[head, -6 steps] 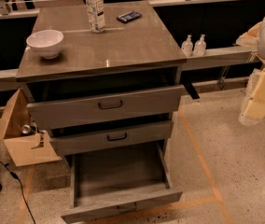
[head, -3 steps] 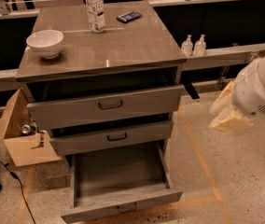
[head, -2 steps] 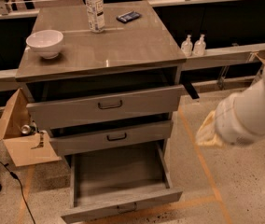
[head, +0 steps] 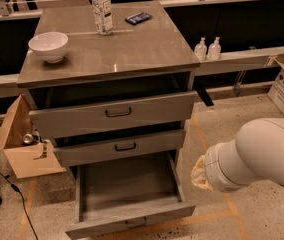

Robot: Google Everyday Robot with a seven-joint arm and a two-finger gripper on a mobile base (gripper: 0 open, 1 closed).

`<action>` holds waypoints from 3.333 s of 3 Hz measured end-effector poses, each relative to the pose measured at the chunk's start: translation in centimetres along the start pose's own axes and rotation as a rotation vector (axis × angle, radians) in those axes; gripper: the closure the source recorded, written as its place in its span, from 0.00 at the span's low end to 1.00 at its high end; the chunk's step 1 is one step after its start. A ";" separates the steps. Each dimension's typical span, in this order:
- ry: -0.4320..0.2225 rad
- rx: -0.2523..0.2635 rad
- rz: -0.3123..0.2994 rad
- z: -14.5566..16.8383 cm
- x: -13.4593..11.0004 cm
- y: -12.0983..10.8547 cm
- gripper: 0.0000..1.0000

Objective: Close bottom drawer

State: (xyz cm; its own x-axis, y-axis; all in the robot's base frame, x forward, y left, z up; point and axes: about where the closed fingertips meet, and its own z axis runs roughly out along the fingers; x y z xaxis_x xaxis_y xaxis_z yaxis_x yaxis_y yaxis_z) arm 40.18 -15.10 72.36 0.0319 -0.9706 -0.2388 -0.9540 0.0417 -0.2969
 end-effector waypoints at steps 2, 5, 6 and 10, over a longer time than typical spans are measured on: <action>0.083 -0.022 0.031 6.1 1.5 3.4 1.00; -0.132 0.035 0.064 23.9 2.2 5.9 1.00; -0.197 0.114 -0.008 27.6 3.6 3.5 1.00; -0.180 0.179 0.187 34.8 8.3 3.3 1.00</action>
Offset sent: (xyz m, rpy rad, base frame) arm 0.0122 0.0226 -0.1826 -0.0096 -0.1195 -0.1065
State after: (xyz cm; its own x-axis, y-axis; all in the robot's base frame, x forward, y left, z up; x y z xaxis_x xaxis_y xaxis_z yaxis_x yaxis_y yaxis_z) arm 47.70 -14.71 37.21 -0.0713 -0.8854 -0.4594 -0.8811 0.2718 -0.3870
